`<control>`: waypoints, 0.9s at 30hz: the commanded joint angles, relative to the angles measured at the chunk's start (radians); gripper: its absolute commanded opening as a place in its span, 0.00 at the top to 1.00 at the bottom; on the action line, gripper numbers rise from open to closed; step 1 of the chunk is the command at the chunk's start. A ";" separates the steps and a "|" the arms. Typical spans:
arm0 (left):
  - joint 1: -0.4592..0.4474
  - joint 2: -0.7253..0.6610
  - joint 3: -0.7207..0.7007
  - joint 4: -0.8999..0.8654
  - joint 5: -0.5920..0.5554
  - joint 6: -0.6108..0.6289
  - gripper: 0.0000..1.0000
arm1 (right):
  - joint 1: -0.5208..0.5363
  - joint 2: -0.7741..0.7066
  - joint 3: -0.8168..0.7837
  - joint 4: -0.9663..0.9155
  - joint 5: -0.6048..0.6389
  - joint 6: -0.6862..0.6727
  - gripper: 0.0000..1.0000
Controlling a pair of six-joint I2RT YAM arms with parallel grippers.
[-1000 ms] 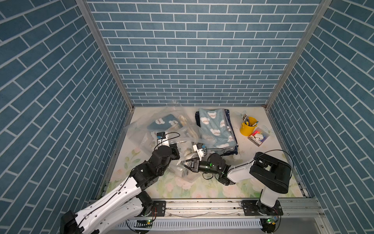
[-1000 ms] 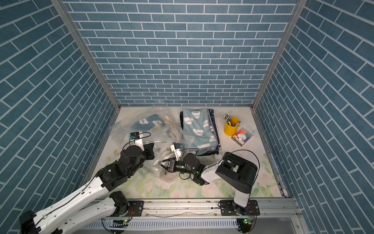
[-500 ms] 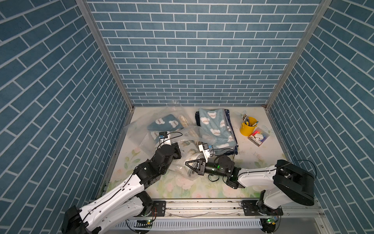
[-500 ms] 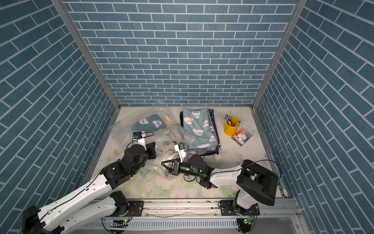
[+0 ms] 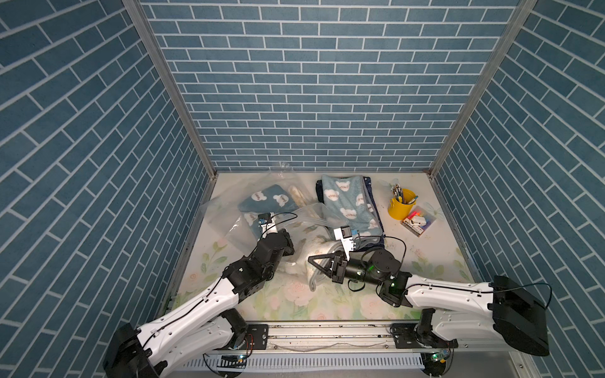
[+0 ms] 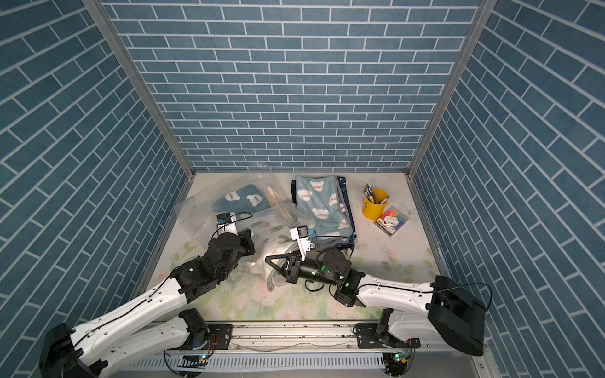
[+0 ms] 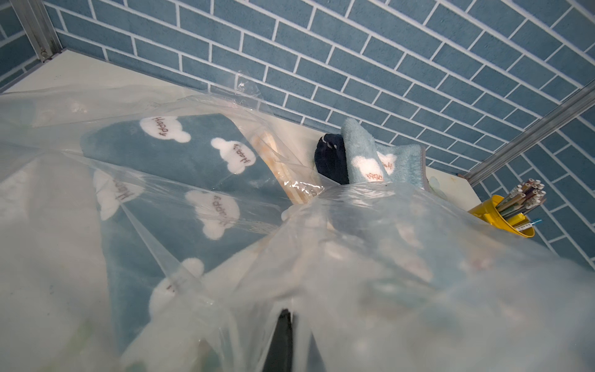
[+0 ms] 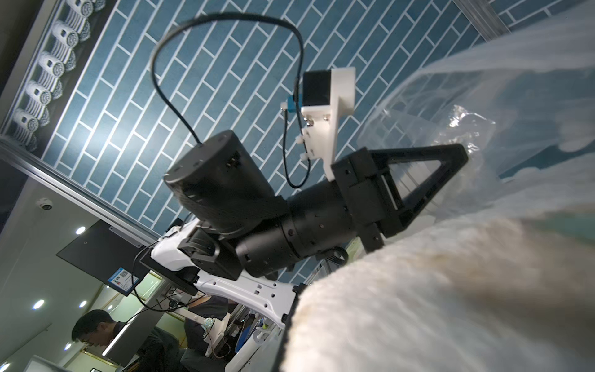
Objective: Take the blanket out of the vacuum bag
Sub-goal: Take out the blanket from the vacuum bag.
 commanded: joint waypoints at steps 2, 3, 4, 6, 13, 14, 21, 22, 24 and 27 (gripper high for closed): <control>0.004 0.016 -0.018 0.012 -0.043 -0.022 1.00 | -0.012 -0.054 0.072 -0.001 -0.056 -0.062 1.00; 0.004 0.021 -0.018 0.010 -0.049 -0.027 1.00 | -0.015 -0.065 0.079 -0.008 -0.057 -0.065 1.00; 0.005 0.024 -0.018 0.012 -0.050 -0.029 1.00 | -0.020 -0.075 0.087 -0.021 -0.057 -0.070 1.00; 0.007 0.029 -0.023 0.014 -0.057 -0.035 1.00 | -0.035 -0.098 0.113 -0.053 -0.059 -0.083 1.00; 0.011 0.018 -0.055 0.030 -0.070 -0.062 1.00 | -0.134 -0.137 0.245 -0.144 -0.122 -0.097 1.00; 0.011 0.015 -0.062 0.033 -0.069 -0.068 1.00 | -0.153 -0.138 0.273 -0.159 -0.131 -0.099 1.00; 0.018 0.015 -0.107 0.066 -0.084 -0.111 1.00 | -0.242 -0.081 0.527 -0.236 -0.196 -0.129 1.00; 0.019 0.016 -0.131 0.072 -0.084 -0.118 1.00 | -0.255 -0.072 0.559 -0.240 -0.199 -0.130 1.00; 0.022 0.018 -0.146 0.078 -0.084 -0.133 1.00 | -0.285 -0.058 0.644 -0.286 -0.188 -0.158 1.00; 0.024 0.010 -0.162 0.080 -0.084 -0.145 1.00 | -0.339 -0.017 0.756 -0.344 -0.193 -0.175 1.00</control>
